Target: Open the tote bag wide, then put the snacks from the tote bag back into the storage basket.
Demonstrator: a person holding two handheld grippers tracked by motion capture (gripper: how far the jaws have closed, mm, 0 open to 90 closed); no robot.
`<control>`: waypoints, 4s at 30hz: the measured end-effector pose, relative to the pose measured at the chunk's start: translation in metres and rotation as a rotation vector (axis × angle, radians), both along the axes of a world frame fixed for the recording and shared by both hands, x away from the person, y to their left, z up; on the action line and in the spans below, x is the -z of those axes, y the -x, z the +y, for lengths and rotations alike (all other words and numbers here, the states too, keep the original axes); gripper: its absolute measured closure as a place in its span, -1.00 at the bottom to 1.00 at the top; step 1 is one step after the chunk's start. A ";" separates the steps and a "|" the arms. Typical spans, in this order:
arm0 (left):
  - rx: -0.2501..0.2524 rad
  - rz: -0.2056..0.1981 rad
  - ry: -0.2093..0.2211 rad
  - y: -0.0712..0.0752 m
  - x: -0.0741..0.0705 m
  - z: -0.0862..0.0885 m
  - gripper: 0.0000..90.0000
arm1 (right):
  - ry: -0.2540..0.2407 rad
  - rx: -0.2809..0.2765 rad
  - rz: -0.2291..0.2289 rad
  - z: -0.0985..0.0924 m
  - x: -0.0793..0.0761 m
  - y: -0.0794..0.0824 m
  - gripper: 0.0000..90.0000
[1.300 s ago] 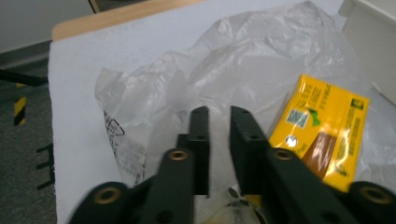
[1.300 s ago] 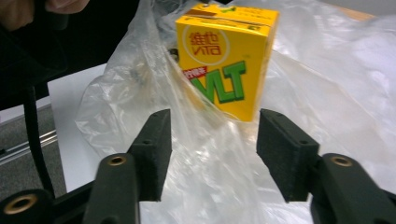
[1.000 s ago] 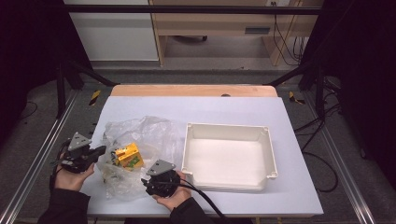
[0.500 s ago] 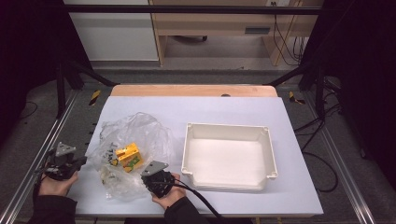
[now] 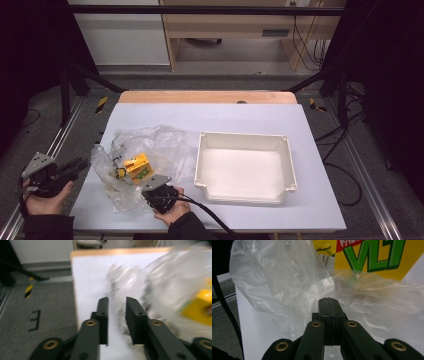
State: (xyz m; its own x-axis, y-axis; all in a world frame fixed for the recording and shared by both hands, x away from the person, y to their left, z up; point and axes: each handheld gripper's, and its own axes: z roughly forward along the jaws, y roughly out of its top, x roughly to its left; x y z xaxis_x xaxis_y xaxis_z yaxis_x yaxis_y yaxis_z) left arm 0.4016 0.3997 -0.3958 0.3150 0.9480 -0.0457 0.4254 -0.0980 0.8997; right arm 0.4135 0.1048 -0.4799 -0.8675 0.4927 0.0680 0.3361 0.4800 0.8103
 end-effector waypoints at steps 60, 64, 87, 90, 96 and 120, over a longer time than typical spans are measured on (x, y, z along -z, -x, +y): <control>0.198 -0.059 -0.063 0.021 -0.020 -0.049 -0.30 | -0.116 0.107 -0.127 -0.070 -0.061 -0.002 0.67; 0.230 -0.086 -0.070 0.017 -0.031 -0.061 -0.30 | -0.122 0.132 -0.143 -0.085 -0.070 -0.005 0.51; 0.368 0.032 -0.164 -0.027 -0.008 -0.102 -0.38 | -0.113 0.337 -0.169 -0.209 -0.078 -0.002 -0.05; 0.377 0.057 -0.172 -0.029 -0.002 -0.102 -0.40 | -0.102 0.367 -0.177 -0.228 -0.077 0.001 -0.05; 0.383 0.088 -0.188 -0.034 0.005 -0.101 -0.40 | -0.089 0.415 -0.178 -0.263 -0.077 0.008 -0.06; 0.411 0.191 -0.189 -0.042 0.020 -0.103 0.05 | -0.074 0.511 -0.155 -0.309 -0.064 0.013 -0.08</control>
State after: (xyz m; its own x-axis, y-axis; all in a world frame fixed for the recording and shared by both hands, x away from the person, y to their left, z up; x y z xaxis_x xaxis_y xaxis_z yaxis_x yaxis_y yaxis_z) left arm 0.4433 0.2971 -0.4161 0.6680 0.7438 0.0221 0.4726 -0.4470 0.7595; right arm 0.4007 -0.2038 -0.4162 -0.5213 0.8533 0.0085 0.3856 0.2267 0.8944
